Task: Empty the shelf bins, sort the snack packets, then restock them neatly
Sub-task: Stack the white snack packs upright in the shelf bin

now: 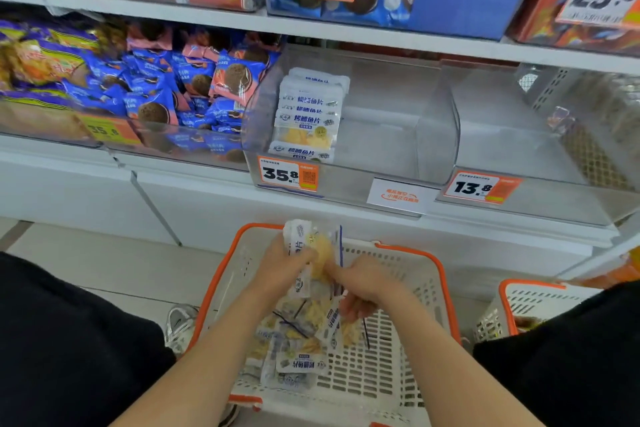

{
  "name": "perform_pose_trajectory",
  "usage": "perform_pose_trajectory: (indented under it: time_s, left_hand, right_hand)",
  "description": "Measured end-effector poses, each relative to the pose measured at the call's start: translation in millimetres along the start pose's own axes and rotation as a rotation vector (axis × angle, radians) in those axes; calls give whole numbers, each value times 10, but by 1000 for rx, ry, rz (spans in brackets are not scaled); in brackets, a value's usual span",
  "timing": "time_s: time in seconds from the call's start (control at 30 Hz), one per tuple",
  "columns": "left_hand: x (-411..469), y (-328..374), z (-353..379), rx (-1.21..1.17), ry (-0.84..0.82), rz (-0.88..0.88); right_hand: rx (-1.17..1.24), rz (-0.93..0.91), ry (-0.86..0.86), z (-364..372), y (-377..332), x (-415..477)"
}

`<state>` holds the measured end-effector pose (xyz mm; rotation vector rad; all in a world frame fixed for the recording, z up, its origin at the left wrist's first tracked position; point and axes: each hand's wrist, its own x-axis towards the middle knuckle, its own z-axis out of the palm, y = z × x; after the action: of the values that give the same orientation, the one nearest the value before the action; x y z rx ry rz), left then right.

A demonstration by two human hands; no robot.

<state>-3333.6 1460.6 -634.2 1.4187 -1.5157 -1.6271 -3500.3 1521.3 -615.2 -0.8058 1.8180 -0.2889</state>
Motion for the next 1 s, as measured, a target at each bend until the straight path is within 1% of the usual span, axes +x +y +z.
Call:
perform_pose_trajectory:
  time_s: [0.03,0.07,0.13,0.17,0.2,0.27,0.33,0.37,0.47,0.53,0.57,0.63,0.67,0.77,0.83,0.87,0.93,1.0]
  left_hand:
    - [16,21,-50,122,-55,26]
    - [25,66,-104,228,-132,36]
    - [34,236,-207,458,-315,25]
    - [44,356,-265,591,-392,31]
    - [55,488,-327,710,-452,47]
    - [37,809,-433,841,-541,123]
    - [-11,1152,-538,883,-593,240]
    - [-39,1324,-587,891,-599,292]
    - [-79,1829,-735,861,-606,393]
    - [-80,2099,-805,789,-613,426]
    - [-64,2215,-837,745,-587,418]
    - [13,2396,-877,657,-494,423]
    - [76,2469,-877,638,-415,470]
    - [324,2538,-789,699,-84,773]
    - [513,2444,-717,752,95,904]
    - [613,2376,-695,779,138,925]
    - [812,2249,-701,904,140,882]
    - [971,2167,-725,1092,97,839]
  right_hand:
    - [-96,-14,13,-6,-35,-28]
    - [-234,-57,73,-25,-81,-72]
    - [-549,-185,276,-75,-206,-208]
    - [-634,-233,347,-98,-288,-304]
    - [-664,-267,362,-121,-385,-420]
    - [-694,-328,294,-184,-590,-623]
    - [-679,-487,193,-291,-776,-783]
    - [-594,-559,158,-372,-848,-841]
    - [-305,-644,47,-667,-1062,-1008]
    - [-213,-713,-5,-838,-1139,-1004]
    - [-181,-764,-4,-922,-1180,-963]
    - [-99,-863,72,-1084,-1289,-904]
    - [-49,-897,101,-1165,-1342,-878]
    - [179,-915,163,-1384,-1416,-647]
    - [281,-902,260,-1432,-1481,-482]
    - [302,-901,297,-1421,-1522,-405]
    - [319,-871,336,-1358,-1590,-160]
    - [328,-774,291,-1270,-1645,36]
